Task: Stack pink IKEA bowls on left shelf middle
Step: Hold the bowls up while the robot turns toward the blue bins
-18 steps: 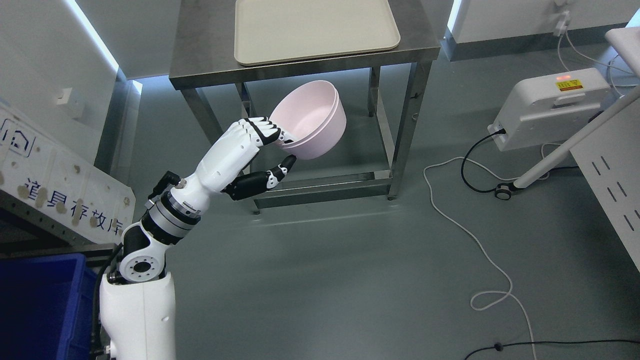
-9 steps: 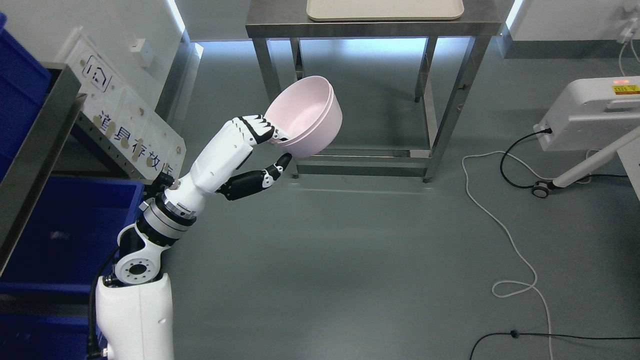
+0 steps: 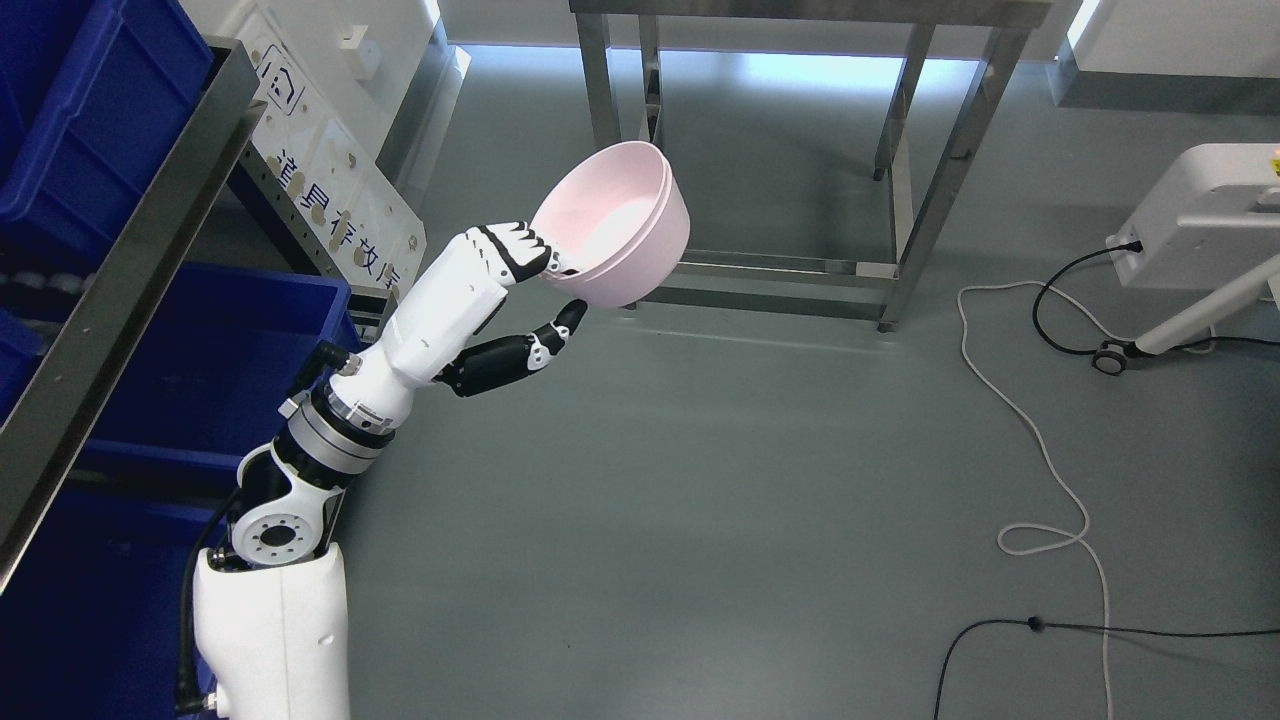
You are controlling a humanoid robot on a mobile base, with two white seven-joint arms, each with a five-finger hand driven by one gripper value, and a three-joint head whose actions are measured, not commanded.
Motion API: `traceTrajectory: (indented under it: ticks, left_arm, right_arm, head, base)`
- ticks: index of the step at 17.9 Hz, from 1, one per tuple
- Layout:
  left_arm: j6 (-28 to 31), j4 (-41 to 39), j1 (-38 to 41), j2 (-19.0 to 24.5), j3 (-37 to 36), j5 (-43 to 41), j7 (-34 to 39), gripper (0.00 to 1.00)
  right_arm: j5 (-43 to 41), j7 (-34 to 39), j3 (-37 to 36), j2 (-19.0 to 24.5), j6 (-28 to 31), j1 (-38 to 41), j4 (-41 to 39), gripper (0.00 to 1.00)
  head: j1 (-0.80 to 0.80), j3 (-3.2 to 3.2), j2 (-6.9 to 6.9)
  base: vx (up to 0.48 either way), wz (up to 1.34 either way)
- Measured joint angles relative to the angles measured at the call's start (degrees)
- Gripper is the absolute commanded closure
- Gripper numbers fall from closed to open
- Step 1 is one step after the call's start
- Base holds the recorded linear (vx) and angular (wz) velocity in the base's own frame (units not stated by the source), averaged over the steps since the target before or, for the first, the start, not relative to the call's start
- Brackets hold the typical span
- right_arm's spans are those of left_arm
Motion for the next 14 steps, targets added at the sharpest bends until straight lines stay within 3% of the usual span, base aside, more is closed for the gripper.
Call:
traceTrajectory:
  ticks: [14]
  left_arm:
    - [0.0, -0.6, -0.4, 0.0, -2.1, 0.2, 0.1, 0.92]
  right_arm:
    - [0.0, -0.1, 0.0, 0.0, 0.0, 0.0, 0.0, 0.0]
  head:
    - [0.0, 0.0, 0.0]
  base:
    - [-0.261, -0.03]
